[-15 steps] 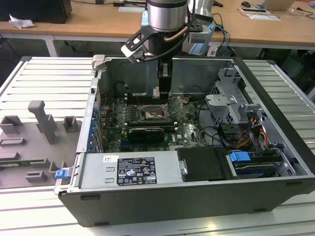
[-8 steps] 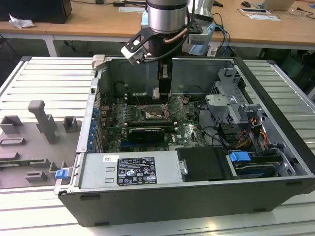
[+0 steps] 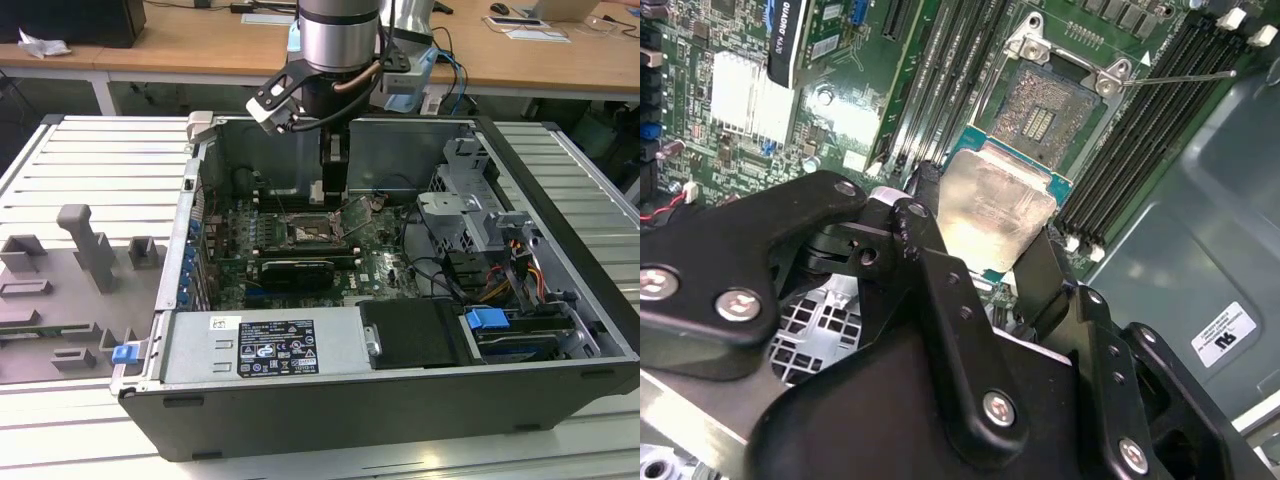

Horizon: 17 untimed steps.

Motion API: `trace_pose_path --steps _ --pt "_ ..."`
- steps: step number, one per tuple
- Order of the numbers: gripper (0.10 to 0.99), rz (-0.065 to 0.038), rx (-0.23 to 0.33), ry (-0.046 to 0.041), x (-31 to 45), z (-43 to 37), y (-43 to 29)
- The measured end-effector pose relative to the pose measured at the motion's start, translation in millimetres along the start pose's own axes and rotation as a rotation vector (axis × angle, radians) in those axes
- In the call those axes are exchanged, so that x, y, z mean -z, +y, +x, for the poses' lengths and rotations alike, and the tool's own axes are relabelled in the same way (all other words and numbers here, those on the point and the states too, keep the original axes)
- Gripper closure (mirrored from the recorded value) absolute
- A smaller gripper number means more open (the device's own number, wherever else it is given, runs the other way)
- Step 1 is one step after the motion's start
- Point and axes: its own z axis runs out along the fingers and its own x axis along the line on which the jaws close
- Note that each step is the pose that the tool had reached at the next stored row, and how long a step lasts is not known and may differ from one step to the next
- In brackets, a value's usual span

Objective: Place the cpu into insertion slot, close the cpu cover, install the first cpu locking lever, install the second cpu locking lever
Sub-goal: 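Place the cpu into insertion slot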

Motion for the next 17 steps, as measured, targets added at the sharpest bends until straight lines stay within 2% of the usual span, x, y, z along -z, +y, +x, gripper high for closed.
trace_pose_path --steps 2,13,17 --pt "0.545 0.004 0.0 -0.0003 -3.0 0.0 -0.2" --pt "0.545 0.012 0.016 -0.0005 -15.6 0.1 -1.1" --pt "0.545 0.012 0.023 -0.0001 -23.3 8.1 -2.5"
